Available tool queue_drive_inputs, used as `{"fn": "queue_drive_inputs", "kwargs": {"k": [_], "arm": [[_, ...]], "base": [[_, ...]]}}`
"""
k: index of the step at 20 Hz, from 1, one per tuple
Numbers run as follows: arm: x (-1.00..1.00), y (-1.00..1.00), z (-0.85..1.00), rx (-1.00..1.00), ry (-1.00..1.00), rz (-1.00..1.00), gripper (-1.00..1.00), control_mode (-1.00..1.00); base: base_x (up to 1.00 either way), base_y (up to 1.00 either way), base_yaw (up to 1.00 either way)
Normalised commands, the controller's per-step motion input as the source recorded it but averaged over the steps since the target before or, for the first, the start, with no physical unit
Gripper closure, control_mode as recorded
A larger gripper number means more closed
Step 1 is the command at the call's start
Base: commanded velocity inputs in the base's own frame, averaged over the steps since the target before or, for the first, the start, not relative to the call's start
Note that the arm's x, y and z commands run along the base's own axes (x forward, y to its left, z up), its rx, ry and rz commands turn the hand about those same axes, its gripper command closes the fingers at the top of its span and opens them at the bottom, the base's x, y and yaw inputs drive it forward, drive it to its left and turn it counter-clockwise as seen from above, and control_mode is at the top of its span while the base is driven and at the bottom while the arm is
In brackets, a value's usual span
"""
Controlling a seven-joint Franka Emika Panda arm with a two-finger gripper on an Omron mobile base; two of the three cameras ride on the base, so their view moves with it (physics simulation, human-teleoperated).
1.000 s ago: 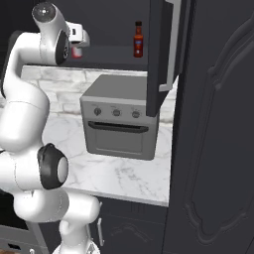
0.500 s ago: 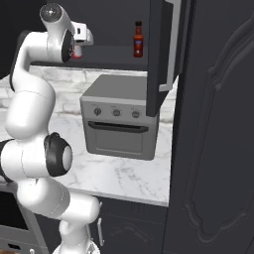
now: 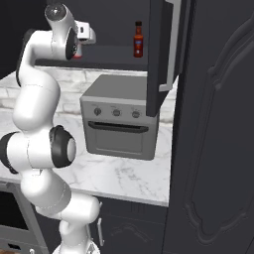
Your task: Move the ketchup and condiment bottle from the cabinet to the dining counter.
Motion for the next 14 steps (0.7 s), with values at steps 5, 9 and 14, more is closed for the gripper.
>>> {"fn": "queue_drive_inputs", "kwargs": {"k": [5,9,14], "arm": [[0.13,0.01,0.0,0.0,0.0,0.0,-1.0,-1.0],[0.06,0.03,0.0,0.0,0.0,0.0,-1.0,-1.0],[0.02,0.05,-0.03,0.0,0.0,0.0,-1.0,-1.0]], "base": [[0.0,0.0,0.0],[0.0,0.0,0.0],[0.0,0.0,0.0]]}}
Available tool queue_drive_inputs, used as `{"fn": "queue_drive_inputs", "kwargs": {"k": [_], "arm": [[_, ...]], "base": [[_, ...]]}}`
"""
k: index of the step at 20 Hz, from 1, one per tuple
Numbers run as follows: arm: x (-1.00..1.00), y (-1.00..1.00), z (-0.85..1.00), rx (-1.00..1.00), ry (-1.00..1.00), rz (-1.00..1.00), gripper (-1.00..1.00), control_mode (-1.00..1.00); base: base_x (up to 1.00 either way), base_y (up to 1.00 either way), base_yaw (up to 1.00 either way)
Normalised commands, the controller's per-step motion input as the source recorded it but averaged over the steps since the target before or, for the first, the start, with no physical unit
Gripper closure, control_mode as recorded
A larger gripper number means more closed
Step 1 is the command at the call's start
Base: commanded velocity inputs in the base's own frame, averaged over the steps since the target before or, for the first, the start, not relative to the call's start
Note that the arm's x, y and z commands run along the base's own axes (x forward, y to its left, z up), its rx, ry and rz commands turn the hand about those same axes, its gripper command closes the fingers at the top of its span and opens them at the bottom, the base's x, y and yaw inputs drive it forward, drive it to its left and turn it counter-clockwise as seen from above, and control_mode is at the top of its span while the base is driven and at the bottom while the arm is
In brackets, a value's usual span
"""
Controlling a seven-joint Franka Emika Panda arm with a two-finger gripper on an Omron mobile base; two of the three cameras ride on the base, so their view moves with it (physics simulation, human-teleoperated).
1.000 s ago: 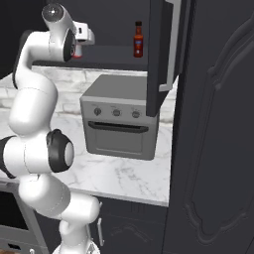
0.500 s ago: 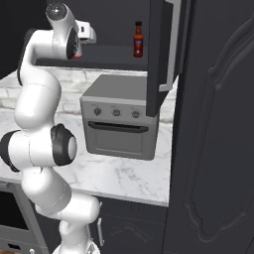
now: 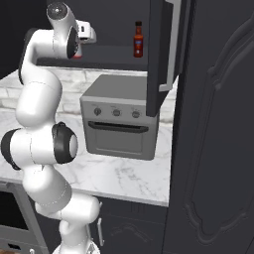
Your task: Move the ketchup and condiment bottle from the cabinet to the dining counter.
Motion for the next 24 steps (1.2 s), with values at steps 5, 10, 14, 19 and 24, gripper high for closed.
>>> {"fn": "queue_drive_inputs", "kwargs": {"k": [5,10,14,19,24], "arm": [[0.02,0.07,-0.05,0.0,0.0,0.0,-1.0,-1.0],[0.09,0.04,-0.04,0.0,0.0,0.0,-1.0,-1.0],[0.15,0.0,-0.04,0.01,0.0,0.0,-1.0,-1.0],[0.16,0.01,-0.04,0.01,0.0,0.0,-1.0,-1.0],[0.21,0.07,-0.04,0.02,0.0,0.0,-1.0,-1.0]], "base": [[0.0,0.0,0.0],[0.0,0.0,0.0],[0.0,0.0,0.0],[0.0,0.0,0.0],[0.0,0.0,0.0]]}}
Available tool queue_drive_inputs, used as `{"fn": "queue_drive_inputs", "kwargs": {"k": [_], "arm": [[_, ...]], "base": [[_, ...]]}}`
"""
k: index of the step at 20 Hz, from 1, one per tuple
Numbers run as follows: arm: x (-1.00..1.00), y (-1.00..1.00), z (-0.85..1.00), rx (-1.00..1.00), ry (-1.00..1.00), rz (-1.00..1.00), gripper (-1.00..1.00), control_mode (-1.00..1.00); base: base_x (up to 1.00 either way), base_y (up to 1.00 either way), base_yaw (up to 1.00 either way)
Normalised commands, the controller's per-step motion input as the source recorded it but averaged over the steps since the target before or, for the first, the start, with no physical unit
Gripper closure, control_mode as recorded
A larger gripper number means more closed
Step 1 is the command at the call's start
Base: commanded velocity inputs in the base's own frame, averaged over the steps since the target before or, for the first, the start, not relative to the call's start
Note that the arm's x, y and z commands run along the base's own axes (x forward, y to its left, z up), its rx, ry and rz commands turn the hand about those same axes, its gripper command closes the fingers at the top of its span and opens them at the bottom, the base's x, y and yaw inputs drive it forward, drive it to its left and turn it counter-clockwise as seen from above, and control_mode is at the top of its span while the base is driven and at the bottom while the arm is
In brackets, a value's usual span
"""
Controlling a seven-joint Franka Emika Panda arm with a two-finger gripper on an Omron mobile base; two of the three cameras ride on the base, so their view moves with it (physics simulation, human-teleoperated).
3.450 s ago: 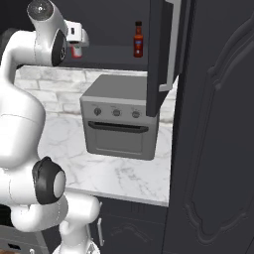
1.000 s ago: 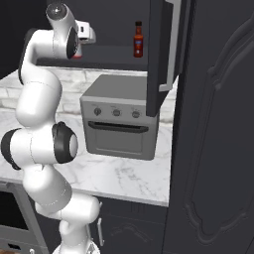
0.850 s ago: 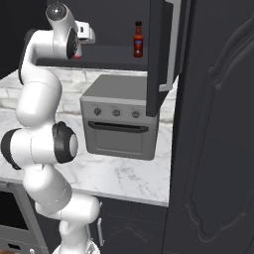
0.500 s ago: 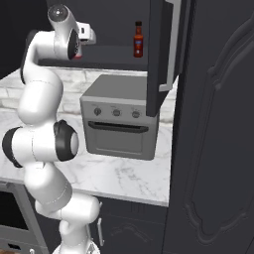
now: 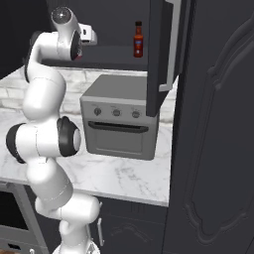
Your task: Move the ketchup and condiment bottle from the cabinet to the dining counter.
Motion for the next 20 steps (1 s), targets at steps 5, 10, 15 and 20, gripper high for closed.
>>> {"fn": "queue_drive_inputs", "kwargs": {"k": [5,10,15,20], "arm": [[0.1,0.04,0.0,0.04,0.0,0.0,-1.0,-1.0],[0.04,0.05,0.0,0.05,0.0,0.0,1.0,-1.0],[-0.13,-0.01,0.01,0.05,0.0,0.0,1.0,-1.0],[-0.51,-0.06,0.0,0.06,-0.03,0.0,1.0,-1.0]], "base": [[0.0,0.0,0.0],[0.0,0.0,0.0],[0.0,0.0,0.0],[0.0,0.0,0.0]]}}
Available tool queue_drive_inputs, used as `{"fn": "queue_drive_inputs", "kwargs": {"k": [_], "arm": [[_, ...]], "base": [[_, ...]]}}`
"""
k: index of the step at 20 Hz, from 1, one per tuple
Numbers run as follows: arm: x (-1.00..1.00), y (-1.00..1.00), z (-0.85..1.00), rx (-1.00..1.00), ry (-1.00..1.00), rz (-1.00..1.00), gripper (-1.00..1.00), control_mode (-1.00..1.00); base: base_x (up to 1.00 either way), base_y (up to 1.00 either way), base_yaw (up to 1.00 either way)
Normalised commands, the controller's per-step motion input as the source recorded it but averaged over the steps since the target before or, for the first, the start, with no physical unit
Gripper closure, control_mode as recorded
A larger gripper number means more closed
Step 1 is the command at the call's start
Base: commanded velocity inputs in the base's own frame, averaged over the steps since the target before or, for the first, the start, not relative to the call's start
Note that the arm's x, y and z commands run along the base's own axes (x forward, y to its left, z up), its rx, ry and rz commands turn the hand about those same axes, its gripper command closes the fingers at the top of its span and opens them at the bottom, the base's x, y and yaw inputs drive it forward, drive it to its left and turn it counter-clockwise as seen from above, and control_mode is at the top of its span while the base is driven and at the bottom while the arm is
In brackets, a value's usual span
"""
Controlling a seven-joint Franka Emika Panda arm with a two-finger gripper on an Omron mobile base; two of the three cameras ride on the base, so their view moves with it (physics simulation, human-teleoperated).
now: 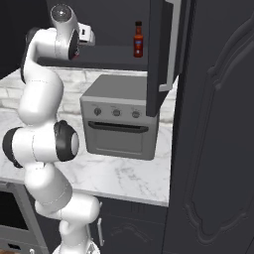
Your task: Move the ketchup and condiment bottle from the cabinet to the dining counter.
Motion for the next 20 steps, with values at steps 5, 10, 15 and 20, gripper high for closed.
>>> {"fn": "queue_drive_inputs", "kwargs": {"k": [5,10,15,20], "arm": [[-0.79,-0.02,0.0,0.05,-0.08,0.0,1.0,-1.0],[-0.81,-0.07,0.02,0.0,-0.11,0.0,1.0,-1.0],[-0.76,-0.13,0.06,0.0,0.0,0.0,1.0,-1.0],[-0.83,-0.17,0.01,0.0,0.0,0.0,1.0,-1.0]], "base": [[0.0,0.0,0.0],[0.0,0.0,0.0],[0.0,0.0,0.0],[0.0,0.0,0.0]]}}
